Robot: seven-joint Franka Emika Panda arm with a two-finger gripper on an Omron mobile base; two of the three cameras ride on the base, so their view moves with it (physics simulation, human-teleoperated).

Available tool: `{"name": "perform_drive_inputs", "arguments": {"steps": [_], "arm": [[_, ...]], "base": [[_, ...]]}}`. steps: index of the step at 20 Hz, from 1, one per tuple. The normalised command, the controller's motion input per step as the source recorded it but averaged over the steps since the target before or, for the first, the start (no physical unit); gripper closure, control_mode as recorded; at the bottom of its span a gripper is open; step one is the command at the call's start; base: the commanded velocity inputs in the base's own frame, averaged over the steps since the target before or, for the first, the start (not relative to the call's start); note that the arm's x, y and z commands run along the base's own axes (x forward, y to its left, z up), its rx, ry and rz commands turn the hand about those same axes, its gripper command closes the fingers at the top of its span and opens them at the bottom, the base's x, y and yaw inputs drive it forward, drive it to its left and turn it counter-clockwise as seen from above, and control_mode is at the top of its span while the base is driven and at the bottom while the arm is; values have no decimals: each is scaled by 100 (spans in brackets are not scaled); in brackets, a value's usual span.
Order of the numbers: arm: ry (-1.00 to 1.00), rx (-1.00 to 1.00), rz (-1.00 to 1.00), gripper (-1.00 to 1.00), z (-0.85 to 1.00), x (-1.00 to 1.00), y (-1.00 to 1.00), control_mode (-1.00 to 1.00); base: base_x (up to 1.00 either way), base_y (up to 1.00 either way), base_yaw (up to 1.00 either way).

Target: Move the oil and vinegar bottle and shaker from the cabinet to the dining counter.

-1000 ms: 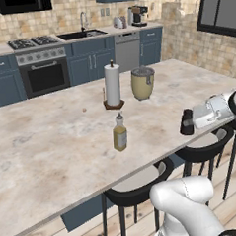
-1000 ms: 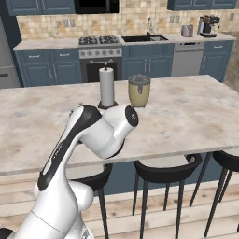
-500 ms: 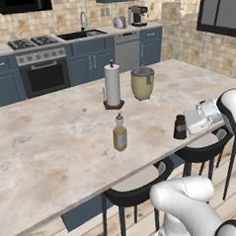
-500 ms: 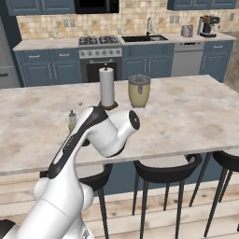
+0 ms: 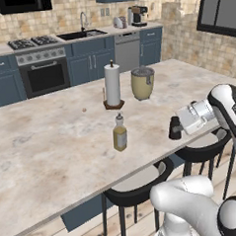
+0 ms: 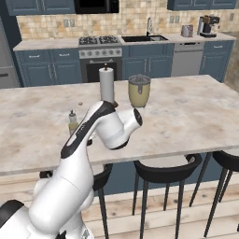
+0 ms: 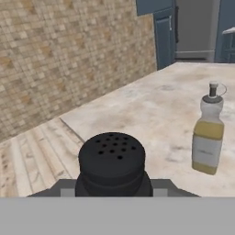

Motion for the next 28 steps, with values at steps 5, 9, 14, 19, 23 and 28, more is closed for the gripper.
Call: {"name": "perform_drive_inputs", "arguments": {"steps": [5,9,14,19,23,28], "arm": [[0,0,5,100,-10,31,3,-100],[0,0,5,100,-13,21,3,-100],[0,0,0,100,-25,28,15,-100],[0,1,0,100,-27,26,20,-100],[0,0,0,100,-26,10,13,-100],[-2,0,0,100,-25,12,5,-100]], "base": [[0,0,0],[0,0,0],[0,0,0],[0,0,0],[0,0,0],[0,0,0]]}}
